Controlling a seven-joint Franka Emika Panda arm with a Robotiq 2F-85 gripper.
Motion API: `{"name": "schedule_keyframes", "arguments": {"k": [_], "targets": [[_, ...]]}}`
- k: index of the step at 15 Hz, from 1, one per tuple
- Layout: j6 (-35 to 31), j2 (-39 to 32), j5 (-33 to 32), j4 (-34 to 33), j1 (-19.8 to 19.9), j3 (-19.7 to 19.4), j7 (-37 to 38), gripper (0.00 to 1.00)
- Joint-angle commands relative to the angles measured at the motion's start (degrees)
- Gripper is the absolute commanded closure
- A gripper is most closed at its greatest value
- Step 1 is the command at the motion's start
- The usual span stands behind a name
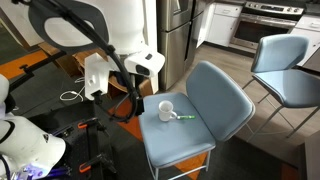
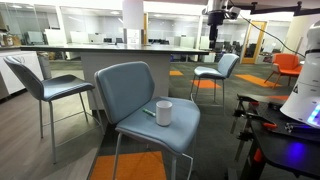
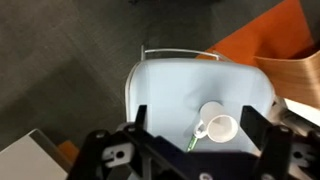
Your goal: Move the white mug to the right side of the seat
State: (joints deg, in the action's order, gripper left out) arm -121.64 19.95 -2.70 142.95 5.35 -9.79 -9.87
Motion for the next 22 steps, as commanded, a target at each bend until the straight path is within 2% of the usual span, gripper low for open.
{"name": "schedule_keyframes", "arguments": {"k": [1, 4, 9, 16, 22], "targets": [[-1.56, -3.93, 3.48, -1.47, -1.19, 1.66, 2.34, 0.0], [-6.25, -10.38, 7.21, -3.22, -2.39, 4.21, 8.47, 0.0], [-19.81, -26.5, 11.43, -8.38, -3.14, 6.78, 17.78, 0.0], [-26.42, -44.31, 22.91, -17.48, -2.38, 9.73, 18.36, 0.0], [-27.73, -53.87, 24.72, -23.16, -1.5, 10.61, 17.97, 0.0]]}}
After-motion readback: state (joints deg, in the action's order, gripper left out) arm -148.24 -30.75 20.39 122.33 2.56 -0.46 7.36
